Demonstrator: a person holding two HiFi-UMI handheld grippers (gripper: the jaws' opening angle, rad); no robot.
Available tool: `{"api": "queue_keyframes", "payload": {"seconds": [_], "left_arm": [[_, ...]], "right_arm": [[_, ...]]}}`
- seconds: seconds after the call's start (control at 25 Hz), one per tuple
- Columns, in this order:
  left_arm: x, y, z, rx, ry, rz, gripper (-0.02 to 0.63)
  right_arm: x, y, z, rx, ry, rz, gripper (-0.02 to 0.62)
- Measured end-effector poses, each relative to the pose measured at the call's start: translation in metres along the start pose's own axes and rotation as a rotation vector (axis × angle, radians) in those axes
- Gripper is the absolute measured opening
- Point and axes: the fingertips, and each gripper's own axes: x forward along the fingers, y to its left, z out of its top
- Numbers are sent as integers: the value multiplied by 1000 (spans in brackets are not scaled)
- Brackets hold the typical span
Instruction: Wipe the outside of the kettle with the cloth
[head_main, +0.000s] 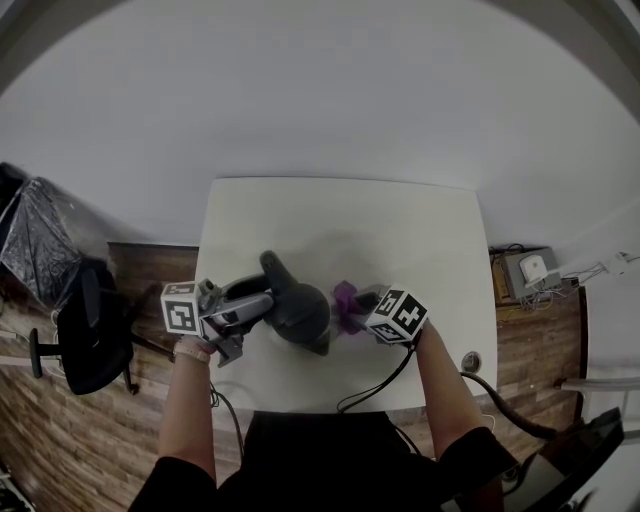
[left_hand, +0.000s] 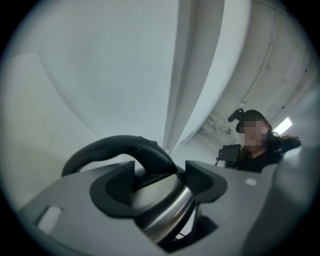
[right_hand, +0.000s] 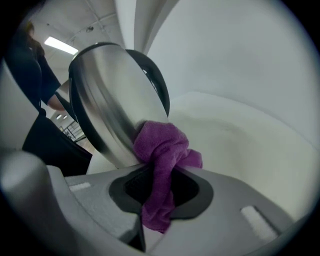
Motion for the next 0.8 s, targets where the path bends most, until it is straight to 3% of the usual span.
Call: {"api": "queue_keyframes", "payload": {"seconds": [0.16,0.4,0.56,0.8], "left_arm": [[0,1,0,2,-13,0,302],[0,0,0,-1,-30,-14,302],[-2,0,0,-22,-50,-27,302],[0,0,0,-28,-45,-19,302]], "right_arm": [[-8,-6,1,-35,26,31,89],[-75,-31,52,28,-255,57,89],[-117,-24,113,-34,-443,126,89],[-117,3,176,-177,-485,278,89]]}}
